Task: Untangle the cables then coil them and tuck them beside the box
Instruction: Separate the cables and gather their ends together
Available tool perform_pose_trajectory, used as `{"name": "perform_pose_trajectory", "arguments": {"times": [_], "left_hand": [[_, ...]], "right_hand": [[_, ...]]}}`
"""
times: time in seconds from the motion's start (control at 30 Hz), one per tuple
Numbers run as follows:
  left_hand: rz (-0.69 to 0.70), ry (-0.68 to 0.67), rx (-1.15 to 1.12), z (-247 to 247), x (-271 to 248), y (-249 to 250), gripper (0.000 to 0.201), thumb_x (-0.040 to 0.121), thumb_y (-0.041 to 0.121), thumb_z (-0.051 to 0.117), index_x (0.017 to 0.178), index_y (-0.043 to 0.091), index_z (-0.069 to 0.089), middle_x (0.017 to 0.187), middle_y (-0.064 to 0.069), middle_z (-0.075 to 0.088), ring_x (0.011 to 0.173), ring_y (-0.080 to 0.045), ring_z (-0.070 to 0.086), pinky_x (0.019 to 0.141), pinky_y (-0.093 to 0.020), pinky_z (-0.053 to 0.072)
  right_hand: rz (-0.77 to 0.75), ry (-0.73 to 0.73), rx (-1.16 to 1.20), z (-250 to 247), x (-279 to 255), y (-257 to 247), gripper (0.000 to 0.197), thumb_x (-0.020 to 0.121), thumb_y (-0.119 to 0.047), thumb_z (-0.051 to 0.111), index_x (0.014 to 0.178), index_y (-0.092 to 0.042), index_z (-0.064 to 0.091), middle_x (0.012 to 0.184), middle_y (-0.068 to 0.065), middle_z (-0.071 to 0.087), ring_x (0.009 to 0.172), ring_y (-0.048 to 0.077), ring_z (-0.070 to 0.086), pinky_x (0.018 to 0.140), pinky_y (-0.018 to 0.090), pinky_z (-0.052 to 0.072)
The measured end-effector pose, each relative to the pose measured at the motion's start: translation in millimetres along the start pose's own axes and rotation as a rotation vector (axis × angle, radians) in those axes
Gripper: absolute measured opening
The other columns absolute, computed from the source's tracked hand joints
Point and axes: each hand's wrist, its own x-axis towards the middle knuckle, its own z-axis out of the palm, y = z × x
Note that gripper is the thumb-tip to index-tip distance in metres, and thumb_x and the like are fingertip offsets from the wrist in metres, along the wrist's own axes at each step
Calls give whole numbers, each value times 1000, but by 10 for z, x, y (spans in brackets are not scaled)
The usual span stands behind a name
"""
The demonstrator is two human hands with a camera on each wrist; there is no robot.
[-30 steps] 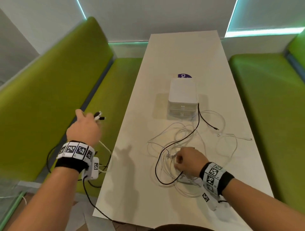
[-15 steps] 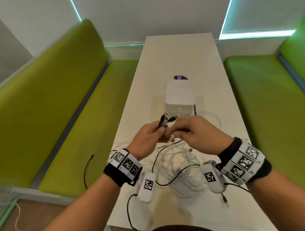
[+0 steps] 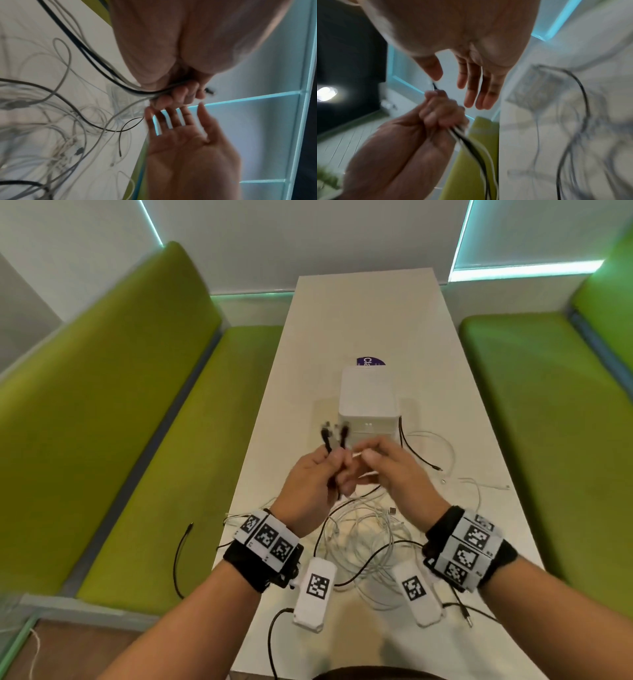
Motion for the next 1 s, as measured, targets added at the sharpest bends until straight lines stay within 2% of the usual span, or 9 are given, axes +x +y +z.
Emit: {"name": "perform_pose_trajectory", "arguments": {"times": [0.17, 0.23, 0.33, 0.37, 0.47, 0.63, 0.77, 0.87, 1.0], "left_hand": [[110, 93, -46, -128, 46, 298, 29, 109, 22, 33, 91, 10, 52, 63, -8, 49, 64, -28, 61, 79, -49, 59], [138, 143, 71, -216, 38, 369, 29, 109, 23, 34, 91, 12, 53, 56, -1, 39, 47, -21, 49, 69, -48, 59], [196, 196, 568, -397, 13, 383, 19, 107, 27, 44, 98, 17, 58, 70, 20, 29, 48, -20, 39, 56, -29, 38], [208, 172, 785, -422, -3, 356, 16, 104, 31, 50, 106, 18, 59, 102, -5, 60, 55, -20, 45, 58, -29, 37], [161, -4, 1229, -340, -64, 143, 32, 94, 40, 59, 122, 25, 55, 88, 15, 58, 74, -10, 58, 66, -29, 45], [82, 24, 1229, -240, -89, 28, 19, 95, 41, 62, 94, 22, 58, 67, 10, 54, 61, -9, 54, 61, -30, 43], [-41, 239, 1306, -513, -17, 206, 37, 95, 39, 64, 72, 22, 40, 65, 5, 50, 57, -15, 44, 53, -31, 33], [-189, 315, 1499, -653, 28, 249, 28, 95, 33, 63, 81, 18, 43, 83, -4, 60, 70, -22, 55, 57, -33, 37], [49, 193, 1541, -335, -22, 121, 20, 95, 25, 61, 109, 15, 51, 104, -2, 64, 92, -25, 62, 79, -41, 50]], "right_hand": [[68, -267, -256, 169, -131, 306, 22, 87, -24, 65, 109, -20, 67, 101, 1, 73, 90, 24, 69, 84, 37, 58], [14, -206, -501, 147, -130, 325, 8, 93, -30, 67, 99, -26, 70, 93, -4, 72, 84, 18, 65, 80, 37, 55], [35, -171, -536, 29, -74, 254, 14, 98, -30, 62, 93, -28, 75, 91, -2, 75, 88, 21, 67, 85, 43, 55], [37, -165, -541, 0, -49, 218, 16, 98, -29, 61, 93, -30, 75, 91, -2, 76, 88, 23, 69, 86, 46, 56], [48, -137, -543, -51, 5, 75, 15, 97, -23, 64, 92, -27, 78, 68, -12, 69, 59, 9, 64, 66, 35, 56], [64, 49, -673, -136, 41, -85, 40, 76, -55, 80, 65, -18, 71, 47, -6, 50, 43, 7, 43, 50, 25, 39], [120, 28, -658, -260, 11, -82, 46, 92, -51, 66, 64, -15, 70, 41, -12, 50, 40, 4, 45, 55, 26, 40], [195, -16, -665, -352, 39, 13, 32, 94, -34, 64, 70, -15, 73, 45, -13, 52, 38, 4, 46, 46, 21, 40], [198, -127, -692, -293, 36, 125, 21, 95, -26, 62, 76, -22, 71, 59, 0, 58, 54, 16, 52, 55, 34, 49]]}}
